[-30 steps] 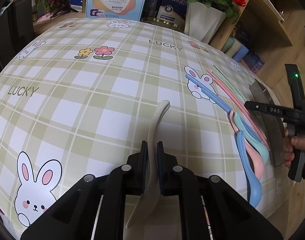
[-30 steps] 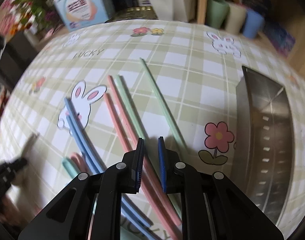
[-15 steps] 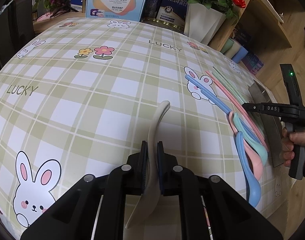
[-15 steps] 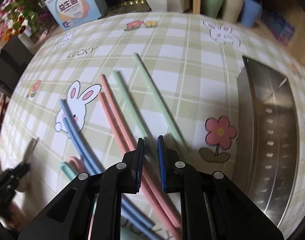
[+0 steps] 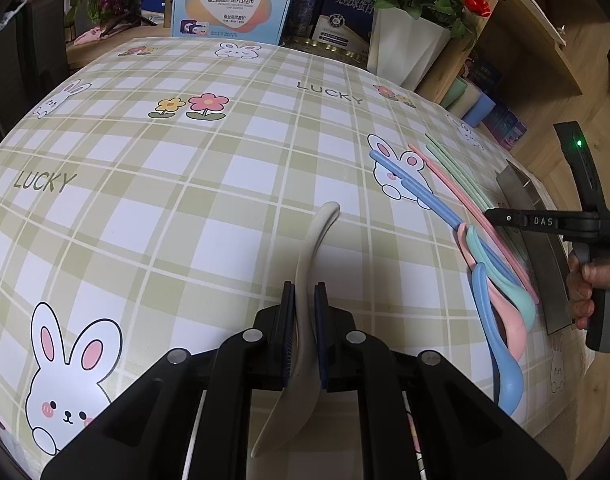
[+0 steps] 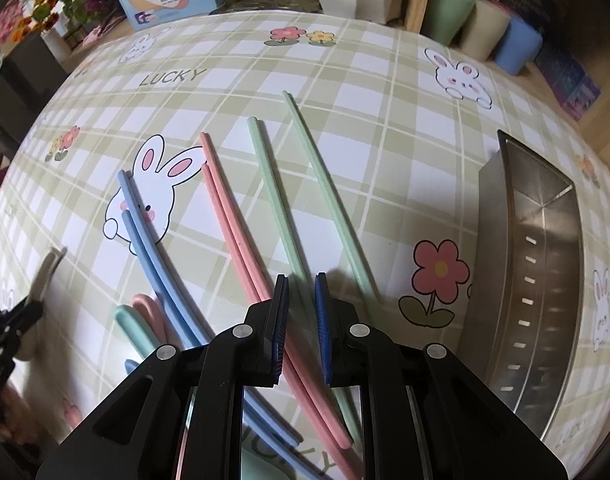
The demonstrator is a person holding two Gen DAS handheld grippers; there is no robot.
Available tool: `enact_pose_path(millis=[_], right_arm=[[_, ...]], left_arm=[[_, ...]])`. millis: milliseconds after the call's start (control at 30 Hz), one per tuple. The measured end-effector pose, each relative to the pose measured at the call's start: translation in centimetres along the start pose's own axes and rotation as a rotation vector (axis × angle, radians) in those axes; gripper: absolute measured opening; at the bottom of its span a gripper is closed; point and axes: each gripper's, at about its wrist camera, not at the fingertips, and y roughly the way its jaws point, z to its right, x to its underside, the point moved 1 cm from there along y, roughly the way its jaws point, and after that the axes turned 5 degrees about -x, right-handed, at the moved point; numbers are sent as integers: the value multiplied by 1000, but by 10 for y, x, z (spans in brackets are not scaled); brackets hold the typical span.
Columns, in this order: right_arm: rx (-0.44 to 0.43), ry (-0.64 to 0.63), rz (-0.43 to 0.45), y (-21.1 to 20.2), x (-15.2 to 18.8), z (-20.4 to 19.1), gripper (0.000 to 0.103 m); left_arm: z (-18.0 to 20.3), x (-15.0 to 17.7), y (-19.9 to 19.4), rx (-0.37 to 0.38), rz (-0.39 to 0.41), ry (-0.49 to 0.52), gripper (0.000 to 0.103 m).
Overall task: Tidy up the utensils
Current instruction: 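Grasp a green chopstick with the right gripper while the left gripper holds the white spoon, then lift the green chopstick with the right gripper and carry it over the steel tray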
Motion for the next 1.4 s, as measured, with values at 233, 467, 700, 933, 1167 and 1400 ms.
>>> enact_pose_path(millis=[233,467,700,933,1167,1400], right_arm=[[-143,182,117,-10,13,19,6],[-286,392,235,-27,43,47,5],[-334,414,361,-69,65,59,5],[-325,397,325,-80,81,73,5],[-249,305,175,-41,75,50,5],[-152,208,72,-18,39,34,6]], left_arm=[[-1,2,-1,6,8,2,10],[3,2,-1,-15,16,15,10],[2,2,0,-13,19,7,10],[2,3,0,-21,21,5,10],[2,2,0,-20,21,4,10],[0,2,1,-6,18,-6,10]])
